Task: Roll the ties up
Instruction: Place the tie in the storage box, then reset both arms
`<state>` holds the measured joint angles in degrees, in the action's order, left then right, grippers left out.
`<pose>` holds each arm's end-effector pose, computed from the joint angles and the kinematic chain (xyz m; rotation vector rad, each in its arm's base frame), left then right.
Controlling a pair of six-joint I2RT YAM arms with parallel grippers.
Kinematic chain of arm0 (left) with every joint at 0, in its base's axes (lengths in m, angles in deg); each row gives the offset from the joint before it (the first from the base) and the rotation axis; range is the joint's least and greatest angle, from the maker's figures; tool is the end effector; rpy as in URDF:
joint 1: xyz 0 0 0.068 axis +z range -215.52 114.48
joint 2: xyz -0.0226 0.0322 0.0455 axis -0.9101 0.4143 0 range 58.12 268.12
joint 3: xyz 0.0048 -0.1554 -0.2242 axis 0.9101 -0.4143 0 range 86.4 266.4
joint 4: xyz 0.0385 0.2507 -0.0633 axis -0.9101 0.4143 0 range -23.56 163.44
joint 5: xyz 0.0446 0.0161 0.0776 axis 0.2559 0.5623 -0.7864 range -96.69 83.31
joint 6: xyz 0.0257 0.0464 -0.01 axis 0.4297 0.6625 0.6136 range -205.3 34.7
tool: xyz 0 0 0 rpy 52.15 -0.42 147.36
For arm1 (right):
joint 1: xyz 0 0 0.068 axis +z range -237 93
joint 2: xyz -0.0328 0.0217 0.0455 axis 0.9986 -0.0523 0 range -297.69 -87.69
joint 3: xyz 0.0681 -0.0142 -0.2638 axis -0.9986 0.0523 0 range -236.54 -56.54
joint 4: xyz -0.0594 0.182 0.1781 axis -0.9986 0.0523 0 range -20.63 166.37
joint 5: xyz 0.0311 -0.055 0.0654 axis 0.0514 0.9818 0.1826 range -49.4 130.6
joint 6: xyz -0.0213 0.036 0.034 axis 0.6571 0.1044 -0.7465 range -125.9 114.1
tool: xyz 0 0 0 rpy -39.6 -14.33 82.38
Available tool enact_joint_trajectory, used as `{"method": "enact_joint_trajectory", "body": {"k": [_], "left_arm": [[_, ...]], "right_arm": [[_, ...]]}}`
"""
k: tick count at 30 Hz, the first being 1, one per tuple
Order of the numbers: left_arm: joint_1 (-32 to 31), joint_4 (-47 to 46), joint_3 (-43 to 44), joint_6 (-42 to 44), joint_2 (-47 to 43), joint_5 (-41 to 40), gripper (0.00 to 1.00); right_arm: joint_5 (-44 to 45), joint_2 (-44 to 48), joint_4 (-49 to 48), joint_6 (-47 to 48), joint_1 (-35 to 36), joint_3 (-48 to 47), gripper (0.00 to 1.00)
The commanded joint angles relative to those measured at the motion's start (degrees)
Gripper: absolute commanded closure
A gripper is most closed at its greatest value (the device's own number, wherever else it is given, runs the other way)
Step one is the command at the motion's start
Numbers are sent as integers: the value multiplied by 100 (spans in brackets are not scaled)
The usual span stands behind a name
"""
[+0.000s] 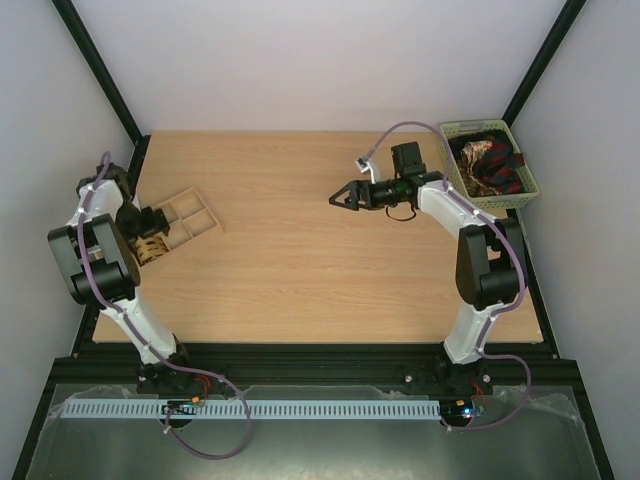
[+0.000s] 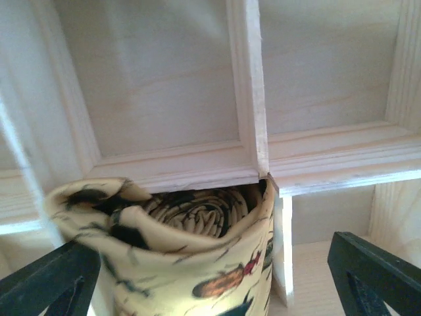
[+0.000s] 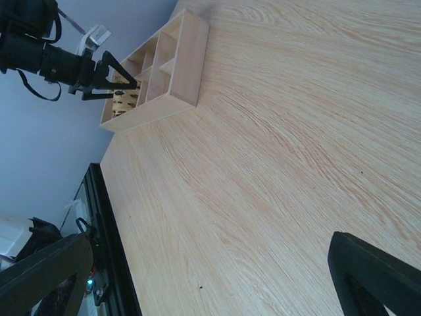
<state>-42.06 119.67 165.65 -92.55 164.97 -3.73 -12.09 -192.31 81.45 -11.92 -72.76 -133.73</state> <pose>0.3299 0.1412 0.1976 -0.7821 2.8711 -0.0426 0.3860 0.1272 0.2485 -0.6535 2.1040 1.2237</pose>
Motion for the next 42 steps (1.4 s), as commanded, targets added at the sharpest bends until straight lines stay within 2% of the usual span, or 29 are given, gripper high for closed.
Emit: {"method": "enact_joint_trajectory", "body": {"k": [1, 8, 11, 17, 21, 26, 29, 33, 42], "left_arm": [[37, 292, 244, -27, -445, -51, 1], [45, 394, 527, 93, -904, -21, 1], [-4, 247, 818, 456, -1154, 115, 1], [-287, 242, 2398, 749, -853, 424, 1], [-874, -65, 3405, 973, -563, 269, 1], [-2155, -853, 3730, 1412, -196, -625, 1], [-2646, -1194, 3699, 1382, -26, -485, 1], [-3151, -1688, 3194, 1059, 112, -150, 1], [-3996, -2463, 1224, 317, -145, -293, 1]], "right_arm": [[-81, -76, 22, 6, -31, -224, 1], [35, -48, 57, 132, -27, -359, 2], [211, -5, 152, 250, -77, -509, 1], [774, 190, 299, 295, -389, -853, 1], [1203, 324, 457, 235, -761, -1197, 1], [1673, 609, 703, 292, -1276, -1325, 1], [1730, 830, 818, 277, -1575, -1291, 1], [1725, 1073, 920, 153, -1947, -933, 1], [1889, 1913, 759, 591, -2197, 1003, 1]]}}
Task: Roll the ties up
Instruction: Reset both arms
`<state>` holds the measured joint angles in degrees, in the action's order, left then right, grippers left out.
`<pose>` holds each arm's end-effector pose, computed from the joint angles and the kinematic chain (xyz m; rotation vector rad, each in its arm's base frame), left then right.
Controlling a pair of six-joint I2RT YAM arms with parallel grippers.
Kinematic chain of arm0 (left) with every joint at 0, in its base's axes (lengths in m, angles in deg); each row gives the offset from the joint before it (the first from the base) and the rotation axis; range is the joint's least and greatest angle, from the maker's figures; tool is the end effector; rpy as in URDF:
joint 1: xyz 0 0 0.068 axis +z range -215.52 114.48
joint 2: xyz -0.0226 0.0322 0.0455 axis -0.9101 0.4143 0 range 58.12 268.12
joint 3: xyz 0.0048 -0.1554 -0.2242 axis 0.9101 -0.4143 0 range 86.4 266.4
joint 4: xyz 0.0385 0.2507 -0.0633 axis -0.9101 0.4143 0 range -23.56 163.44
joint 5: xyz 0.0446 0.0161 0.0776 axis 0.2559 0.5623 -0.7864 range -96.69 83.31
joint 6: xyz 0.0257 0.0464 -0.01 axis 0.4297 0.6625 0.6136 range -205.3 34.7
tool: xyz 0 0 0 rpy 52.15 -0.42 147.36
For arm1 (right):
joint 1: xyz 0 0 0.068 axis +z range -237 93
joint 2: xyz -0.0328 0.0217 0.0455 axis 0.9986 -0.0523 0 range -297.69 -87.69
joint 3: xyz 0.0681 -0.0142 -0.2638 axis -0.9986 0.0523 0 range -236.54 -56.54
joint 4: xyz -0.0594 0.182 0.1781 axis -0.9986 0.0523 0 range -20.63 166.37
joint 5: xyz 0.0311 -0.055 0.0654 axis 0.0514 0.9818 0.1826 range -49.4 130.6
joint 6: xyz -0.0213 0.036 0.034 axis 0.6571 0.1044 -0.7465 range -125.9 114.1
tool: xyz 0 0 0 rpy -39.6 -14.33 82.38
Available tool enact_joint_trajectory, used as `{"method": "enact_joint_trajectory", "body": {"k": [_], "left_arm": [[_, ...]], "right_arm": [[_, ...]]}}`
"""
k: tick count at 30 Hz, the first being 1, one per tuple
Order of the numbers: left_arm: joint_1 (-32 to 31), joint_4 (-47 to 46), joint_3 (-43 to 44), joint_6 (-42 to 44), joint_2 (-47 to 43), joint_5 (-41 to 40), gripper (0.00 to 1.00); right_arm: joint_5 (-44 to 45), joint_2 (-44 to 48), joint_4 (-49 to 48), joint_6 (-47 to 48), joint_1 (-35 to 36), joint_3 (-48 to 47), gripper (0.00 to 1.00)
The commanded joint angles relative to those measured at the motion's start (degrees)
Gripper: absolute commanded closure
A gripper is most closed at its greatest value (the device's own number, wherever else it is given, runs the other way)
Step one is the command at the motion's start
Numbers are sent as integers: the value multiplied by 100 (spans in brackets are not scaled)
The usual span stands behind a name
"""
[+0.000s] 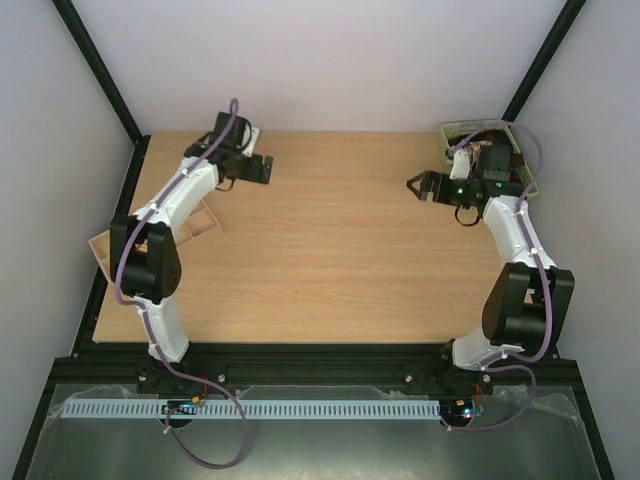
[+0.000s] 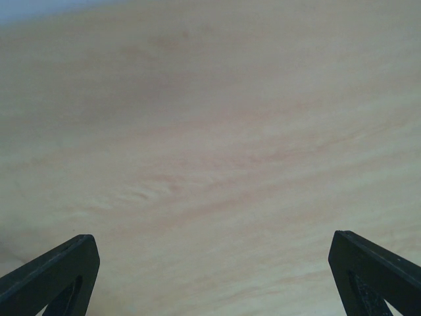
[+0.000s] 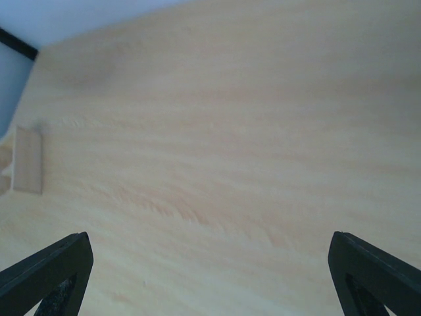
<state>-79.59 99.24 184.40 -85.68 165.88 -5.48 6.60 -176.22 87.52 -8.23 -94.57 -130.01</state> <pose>0.4197 -0.1059 0.3083 0.2869 2.3005 -0.1525 0.3516 -0.0266 0.3150 -0.1619 2.0868 0.5796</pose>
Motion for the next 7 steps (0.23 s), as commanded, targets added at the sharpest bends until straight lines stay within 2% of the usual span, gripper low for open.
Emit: {"method": "enact_joint_trajectory", "body": {"k": [1, 7], "left_arm": [[-331, -477, -832, -329, -297, -275, 1], [-608, -517, -1303, -225, -578, -464, 1]], "right_arm": [[-2, 370, 91, 222, -14, 785, 1], [-253, 413, -75, 156, -16, 998, 1]]}}
